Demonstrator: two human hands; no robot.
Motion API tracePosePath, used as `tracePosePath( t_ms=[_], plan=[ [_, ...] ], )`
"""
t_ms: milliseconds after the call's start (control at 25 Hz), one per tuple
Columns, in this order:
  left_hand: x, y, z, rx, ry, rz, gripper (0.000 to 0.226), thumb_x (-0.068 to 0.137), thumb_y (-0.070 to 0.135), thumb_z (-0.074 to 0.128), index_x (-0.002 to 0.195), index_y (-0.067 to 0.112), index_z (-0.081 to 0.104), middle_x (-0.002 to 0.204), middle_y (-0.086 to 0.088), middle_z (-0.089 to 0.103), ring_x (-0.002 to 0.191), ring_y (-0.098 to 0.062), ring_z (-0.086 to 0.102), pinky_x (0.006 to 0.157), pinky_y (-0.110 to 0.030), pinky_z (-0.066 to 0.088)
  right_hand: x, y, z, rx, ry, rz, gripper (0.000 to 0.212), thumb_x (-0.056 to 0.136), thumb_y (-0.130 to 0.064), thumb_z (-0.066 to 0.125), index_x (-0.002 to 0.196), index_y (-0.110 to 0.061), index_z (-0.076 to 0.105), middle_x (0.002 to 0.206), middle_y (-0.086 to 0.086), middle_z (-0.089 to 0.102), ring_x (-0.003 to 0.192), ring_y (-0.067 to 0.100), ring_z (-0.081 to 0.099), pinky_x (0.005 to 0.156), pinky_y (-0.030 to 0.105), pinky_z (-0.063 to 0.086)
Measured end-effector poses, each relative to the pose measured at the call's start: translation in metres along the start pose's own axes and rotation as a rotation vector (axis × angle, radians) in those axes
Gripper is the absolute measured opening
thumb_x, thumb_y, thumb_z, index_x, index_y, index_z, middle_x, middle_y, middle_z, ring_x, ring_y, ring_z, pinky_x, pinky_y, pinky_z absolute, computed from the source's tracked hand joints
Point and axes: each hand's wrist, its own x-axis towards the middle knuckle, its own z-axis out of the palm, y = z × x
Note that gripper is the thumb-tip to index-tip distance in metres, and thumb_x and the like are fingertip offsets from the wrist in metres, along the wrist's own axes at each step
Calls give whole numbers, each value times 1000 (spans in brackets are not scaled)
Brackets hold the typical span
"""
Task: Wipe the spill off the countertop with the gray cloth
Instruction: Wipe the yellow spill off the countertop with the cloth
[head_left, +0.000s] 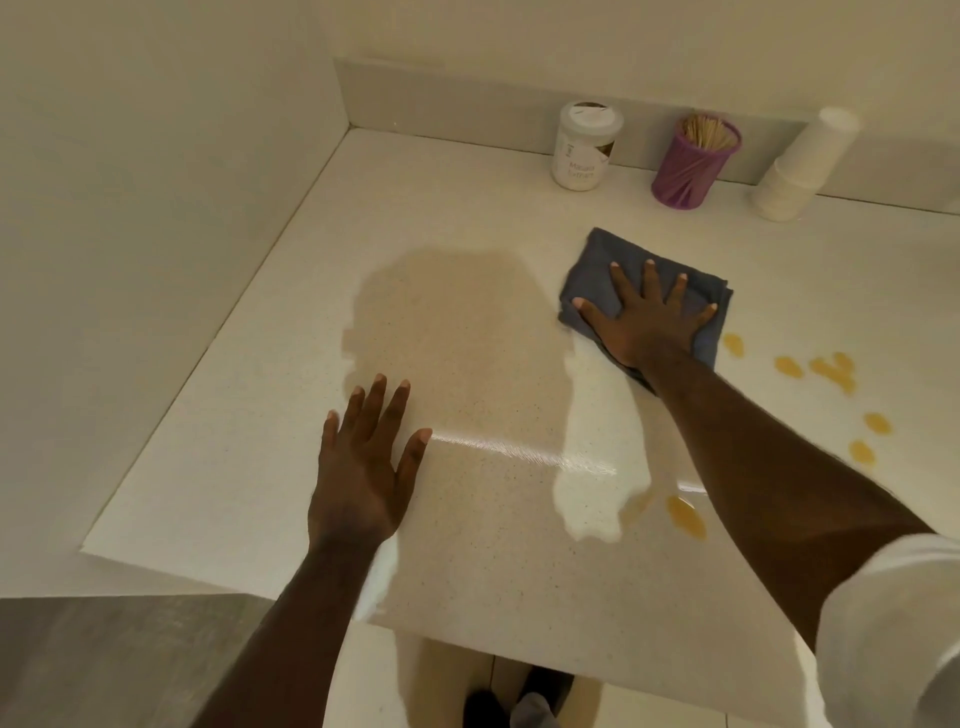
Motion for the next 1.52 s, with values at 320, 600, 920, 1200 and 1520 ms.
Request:
tracePosePath(
  t_ms=[320, 600, 920, 1200, 1520],
  plan=[
    [6, 1, 0, 35, -67, -20, 67, 92, 61, 18, 151, 30, 15, 161, 0, 12, 149, -20, 5, 121, -47, 4, -65, -10, 10, 37, 1, 74, 94, 79, -87, 16, 155, -34, 3, 166, 4, -3, 149, 43, -6, 109, 75, -3],
    [4, -2, 3, 89, -28, 18, 68, 93, 61, 18, 152, 27, 16, 161, -7, 16, 149, -27, 8, 120, -52, 4, -164, -58, 37, -16, 62, -179, 94, 78, -85, 18, 155, -32, 11, 166, 3, 4, 150, 40, -4, 109, 74, -9],
    [1, 3, 2, 168, 27, 39, 71, 93, 65, 10, 150, 24, 22, 160, -9, 21, 147, -30, 16, 119, -51, 1, -220, -11, 34, -66, 138, -225, 89, 77, -88, 18, 152, -40, 17, 165, -2, 14, 150, 39, -6, 108, 72, -14],
    [-1, 7, -2, 163, 21, 37, 75, 91, 67, 5, 150, 24, 21, 160, -8, 21, 148, -26, 14, 119, -47, -3, -237, 68, 22, -104, 135, -32, 85, 76, -89, 15, 151, -48, 14, 165, -3, 12, 149, 43, -8, 107, 76, -11],
    [-3, 6, -1, 139, 43, 76, 66, 95, 62, 13, 149, 26, 22, 158, -11, 25, 146, -31, 19, 117, -54, 1, -260, 146, 8, -110, 135, 139, 86, 75, -90, 19, 151, -50, 9, 165, -1, 10, 148, 45, 0, 105, 79, 1]
  ],
)
